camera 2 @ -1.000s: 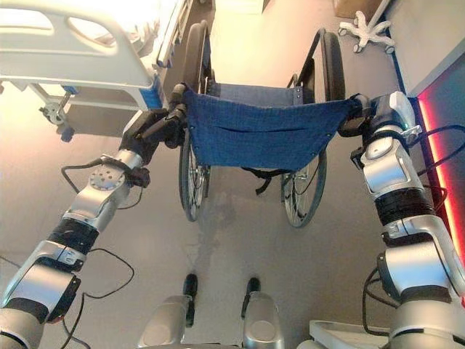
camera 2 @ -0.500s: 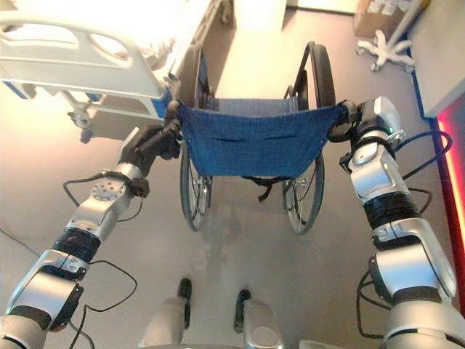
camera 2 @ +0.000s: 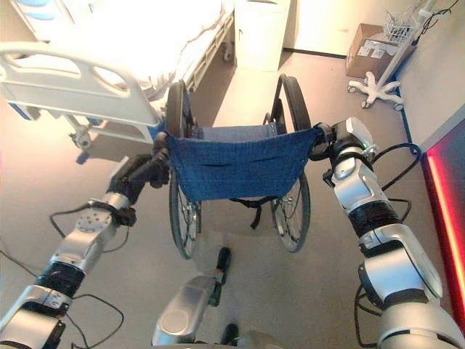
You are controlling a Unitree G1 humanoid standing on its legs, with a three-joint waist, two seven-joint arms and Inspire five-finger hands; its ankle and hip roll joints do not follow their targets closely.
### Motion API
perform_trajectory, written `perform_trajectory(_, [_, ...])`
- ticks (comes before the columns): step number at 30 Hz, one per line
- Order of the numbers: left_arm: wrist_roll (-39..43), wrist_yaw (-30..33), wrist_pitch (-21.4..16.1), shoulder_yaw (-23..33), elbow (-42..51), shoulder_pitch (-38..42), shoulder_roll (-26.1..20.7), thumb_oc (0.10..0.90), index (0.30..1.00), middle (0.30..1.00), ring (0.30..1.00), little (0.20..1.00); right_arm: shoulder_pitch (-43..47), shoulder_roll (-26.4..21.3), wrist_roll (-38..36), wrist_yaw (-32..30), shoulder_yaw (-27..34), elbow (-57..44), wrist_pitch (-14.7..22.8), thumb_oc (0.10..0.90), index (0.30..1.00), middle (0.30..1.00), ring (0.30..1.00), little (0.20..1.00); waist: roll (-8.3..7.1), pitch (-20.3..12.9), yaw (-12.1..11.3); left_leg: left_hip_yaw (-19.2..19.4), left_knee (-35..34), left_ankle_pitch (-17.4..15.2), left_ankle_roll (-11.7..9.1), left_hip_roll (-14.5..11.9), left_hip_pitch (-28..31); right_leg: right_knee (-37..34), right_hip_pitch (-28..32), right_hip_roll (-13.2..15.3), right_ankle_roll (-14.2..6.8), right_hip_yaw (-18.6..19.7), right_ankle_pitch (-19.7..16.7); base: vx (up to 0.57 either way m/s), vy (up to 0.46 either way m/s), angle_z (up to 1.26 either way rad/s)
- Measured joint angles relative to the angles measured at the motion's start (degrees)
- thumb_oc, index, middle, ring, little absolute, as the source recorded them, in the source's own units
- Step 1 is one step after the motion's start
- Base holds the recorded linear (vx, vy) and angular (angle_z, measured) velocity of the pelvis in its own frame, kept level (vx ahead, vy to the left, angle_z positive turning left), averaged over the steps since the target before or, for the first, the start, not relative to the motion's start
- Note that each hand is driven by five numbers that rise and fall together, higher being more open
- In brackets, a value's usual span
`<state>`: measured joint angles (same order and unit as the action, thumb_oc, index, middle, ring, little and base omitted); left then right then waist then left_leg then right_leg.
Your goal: Push the wheelchair next to the bed
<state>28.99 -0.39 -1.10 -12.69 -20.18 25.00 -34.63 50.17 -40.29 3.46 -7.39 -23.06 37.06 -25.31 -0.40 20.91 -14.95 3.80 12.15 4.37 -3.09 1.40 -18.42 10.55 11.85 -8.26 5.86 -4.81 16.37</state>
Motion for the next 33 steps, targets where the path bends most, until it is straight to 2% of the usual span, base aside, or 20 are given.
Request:
perform_trajectory(1, [0.0, 0.0, 0.0, 0.2, 0.2, 1.0, -0.2, 0.400, 0.300, 0.300, 0.300, 0.300, 0.0, -0.1, -0.4, -0.3, 1.0, -0.4, 0.1, 0.400, 0.300, 0.300, 0.300, 0.300, -1.22, -0.5, -0.1, -0.5, -1.4, 0.0, 0.0, 0.9, 0.1, -0.5, -0.3, 0.5, -0.4, 1.2, 0.2, 0.15, 0.077, 0.05])
perform_trajectory(3, [0.0, 0.0, 0.1, 0.2, 0.8, 2.8, -0.2, 0.400, 0.300, 0.300, 0.300, 0.300, 0.0, -1.4, -1.2, -0.6, 2.2, -1.3, 0.8, 0.400, 0.300, 0.300, 0.300, 0.300, -1.20, -0.6, -0.1, -0.9, -4.4, 0.9, 1.1, 1.1, 2.1, -0.4, -0.1, 0.7, -2.2, 1.1, 1.5, 0.19, 0.117, 0.03])
perform_trajectory(4, [0.0, 0.4, 0.0, 0.2, 1.2, 3.9, 0.0, 0.400, 0.300, 0.300, 0.300, 0.300, 0.5, -2.1, -1.6, -0.7, 2.5, -1.4, 1.0, 0.400, 0.300, 0.300, 0.300, 0.300, -1.16, -0.6, -0.1, -0.3, -4.8, 4.2, 5.8, 1.2, 2.4, 0.6, -0.3, 1.1, -3.8, 1.0, 2.4, 0.26, 0.151, -0.08])
perform_trajectory(8, [0.1, 0.6, -0.4, 0.6, 1.0, 6.4, 0.1, 0.400, 0.300, 0.300, 0.300, 0.300, 3.2, -2.7, -1.6, -0.9, 2.5, -1.1, 1.0, 0.400, 0.300, 0.300, 0.300, 0.300, -1.61, -0.8, -0.2, -0.2, -1.6, 2.1, 10.9, 4.2, 1.5, 4.5, -1.4, 4.8, -5.6, -1.5, 4.2, 0.19, 0.108, -0.20])
perform_trajectory(9, [0.1, 0.6, -0.3, 0.9, 0.7, 6.9, 0.1, 0.400, 0.300, 0.300, 0.300, 0.300, 3.6, -2.6, -1.6, -1.1, 2.5, -1.1, 1.0, 0.400, 0.300, 0.300, 0.300, 0.300, -1.62, -0.9, -0.3, -0.1, -0.9, 1.2, 12.0, 4.6, 1.9, 8.9, -2.0, 6.9, -5.6, -3.4, 4.2, 0.19, 0.116, -0.32])
perform_trajectory(10, [-0.1, 0.3, -0.4, 1.3, 0.2, 7.2, 0.2, 0.400, 0.300, 0.300, 0.300, 0.300, 3.7, -2.4, -1.6, -1.4, 2.5, -1.0, 1.0, 0.400, 0.300, 0.300, 0.300, 0.300, -1.76, -1.1, -0.8, 0.1, 0.7, -1.4, 13.1, 5.1, 1.6, 19.1, -3.2, 9.8, -6.9, -3.6, 3.9, 0.22, 0.130, -0.24])
perform_trajectory(12, [-0.3, 0.0, -0.3, 1.2, 0.1, 7.2, 0.2, 0.400, 0.300, 0.300, 0.300, 0.300, 2.2, -2.0, -1.8, -2.1, 2.8, -1.2, 1.0, 0.400, 0.300, 0.300, 0.300, 0.300, -3.36, -2.8, 0.1, -0.5, 1.6, -2.1, 12.9, 6.8, 1.8, 26.9, -2.3, 13.8, -10.9, -3.1, 1.6, 0.32, 0.136, 0.03])
perform_trajectory(13, [-1.5, 0.1, -0.1, 1.2, 0.8, 7.4, 0.4, 0.400, 0.300, 0.300, 0.300, 0.300, 0.3, -2.1, -2.1, -2.2, 4.3, -2.2, 1.0, 0.400, 0.300, 0.300, 0.300, 0.300, -3.62, -3.4, 0.2, -4.4, 0.8, -2.1, 13.7, 8.2, 2.8, 29.4, -2.6, 14.9, -12.6, -1.9, -3.3, 0.33, 0.114, 0.14])
perform_trajectory(15, [-2.3, 0.1, 0.3, 1.1, 0.9, 7.0, 0.6, 0.400, 0.300, 0.300, 0.300, 0.300, -2.0, -1.1, -1.6, -3.2, 5.9, -3.6, 1.0, 0.400, 0.300, 0.300, 0.300, 0.300, -3.30, -3.3, 1.0, -9.9, -1.9, -0.7, 13.0, 9.1, 6.5, 31.4, -4.4, 15.2, -12.4, -2.0, -4.1, 0.35, -0.023, 0.07])
perform_trajectory(16, [-2.5, 0.1, 0.2, 0.6, 0.4, 7.1, 1.2, 0.400, 0.300, 0.300, 0.300, 0.300, -3.0, -1.3, -1.6, -3.2, 6.2, -3.8, 1.1, 0.400, 0.300, 0.300, 0.300, 0.300, -2.59, -3.2, 0.3, -15.1, -2.2, -0.6, 12.8, 9.8, 7.4, 34.0, -7.4, 14.9, -10.8, -1.8, -2.6, 0.54, -0.174, 0.01])
perform_trajectory(17, [-2.4, 0.6, -0.7, 0.8, -0.8, 7.2, 2.7, 0.400, 0.300, 0.300, 0.300, 0.300, -1.8, -1.8, -1.0, -3.6, 6.4, -4.5, 1.1, 0.400, 0.300, 0.300, 0.300, 0.300, 2.64, -1.2, 1.9, -20.0, -3.0, 0.0, 11.4, 7.9, 10.3, 34.8, -14.2, 10.5, -6.7, -2.3, 0.4, 0.41, -0.217, -0.03])
perform_trajectory(18, [-2.4, 0.5, -1.0, 0.0, -2.0, 7.7, 3.5, 0.400, 0.300, 0.300, 0.300, 0.300, -1.8, -2.2, -0.8, -4.0, 5.7, -4.7, 0.9, 0.400, 0.300, 0.300, 0.300, 0.300, 3.18, -0.4, 2.4, -20.1, -3.0, -2.5, 4.8, 8.1, 11.4, 34.6, -17.6, 9.6, -6.6, -2.0, 0.6, 0.54, -0.308, 0.31])
perform_trajectory(19, [-2.5, 0.0, -1.5, 0.7, -4.5, 8.1, 2.8, 0.400, 0.300, 0.300, 0.300, 0.300, -0.8, -1.6, -1.2, -4.3, 3.3, -3.6, 0.7, 0.400, 0.300, 0.300, 0.300, 0.300, 1.43, 1.6, 5.2, -7.7, 4.9, -15.9, -2.3, 6.0, 9.1, 33.0, -25.8, 13.3, -6.1, -0.1, 1.2, 0.28, -0.171, 0.66])
perform_trajectory(20, [-2.5, -0.5, -1.5, 0.4, -5.0, 8.3, 2.1, 0.400, 0.300, 0.300, 0.300, 0.300, -0.8, -1.5, -1.1, -4.4, 3.3, -3.7, 0.4, 0.400, 0.300, 0.300, 0.300, 0.300, 1.28, 1.7, 7.5, -6.8, 8.0, -16.1, 8.1, 4.2, 8.9, 29.5, -28.1, 14.9, -7.8, 1.6, 1.0, 0.44, -0.296, 1.58])
perform_trajectory(21, [-3.1, -1.8, -0.6, -1.5, -6.3, 9.1, 1.6, 0.400, 0.300, 0.300, 0.300, 0.300, -2.3, -1.2, -1.0, -4.5, 3.7, -3.6, -1.4, 0.400, 0.300, 0.300, 0.300, 0.300, 0.57, 2.1, 11.2, -10.1, 9.3, -12.6, 10.6, 5.2, 11.9, 22.5, -28.7, 18.0, -11.8, 3.5, -1.3, 0.42, -0.296, 1.88])
perform_trajectory(23, [-3.5, -2.3, -0.2, -2.7, -7.3, 9.3, 0.9, 0.400, 0.300, 0.300, 0.300, 0.300, -4.0, 0.6, -1.6, -4.0, 3.5, -3.3, -4.6, 0.400, 0.300, 0.300, 0.300, 0.300, -2.41, 1.6, 14.3, -12.8, 10.9, -15.0, 10.3, 7.4, 13.2, 7.7, -32.0, 20.2, -15.6, 6.0, -5.1, 0.39, -0.319, 1.44])
perform_trajectory(26, [-3.4, -2.5, 0.1, -2.9, -6.8, 10.0, 0.3, 0.400, 0.300, 0.300, 0.300, 0.300, -3.6, 0.1, -1.7, -3.0, 4.0, -3.7, -5.6, 0.400, 0.300, 0.300, 0.300, 0.300, -4.83, 1.1, 16.4, -15.2, 13.8, -17.7, 9.6, 7.9, 13.0, 5.6, -34.9, 19.6, -16.3, 6.0, -10.5, 0.33, -0.315, 0.72])
perform_trajectory(29, [-3.3, -2.5, 1.1, -4.5, -7.0, 12.7, 0.4, 0.400, 0.300, 0.300, 0.300, 0.300, -1.5, -2.6, -1.7, -1.4, 3.9, -3.5, -5.6, 0.400, 0.300, 0.300, 0.300, 0.300, -4.95, 0.6, 17.4, -18.4, 13.7, -18.5, 7.2, 8.7, 13.3, 5.0, -28.4, 18.2, -15.7, 5.9, -12.3, 0.34, -0.231, 0.64])
perform_trajectory(31, [-2.3, -1.9, 1.8, -4.8, -7.2, 13.6, 0.9, 0.400, 0.300, 0.300, 0.300, 0.300, 0.5, -3.4, -1.4, -1.0, 3.2, -2.9, -5.6, 0.400, 0.300, 0.300, 0.300, 0.300, -4.16, 0.6, 16.8, -19.1, 13.5, -19.5, 5.6, 8.0, 13.8, 5.8, -28.1, 18.7, -13.0, 3.7, -18.4, 0.24, -0.179, 0.35])
perform_trajectory(33, [-1.9, -1.4, 2.1, -4.6, -7.2, 13.4, 1.5, 0.400, 0.300, 0.300, 0.300, 0.300, 0.7, -5.1, -1.6, -0.5, 2.4, -3.2, -5.6, 0.400, 0.300, 0.300, 0.300, 0.300, -2.79, 0.1, 17.2, -15.4, 11.5, -19.6, 3.9, 3.5, 13.6, 5.9, -27.4, 18.3, -11.3, -0.3, -19.1, 0.13, -0.095, 0.49])
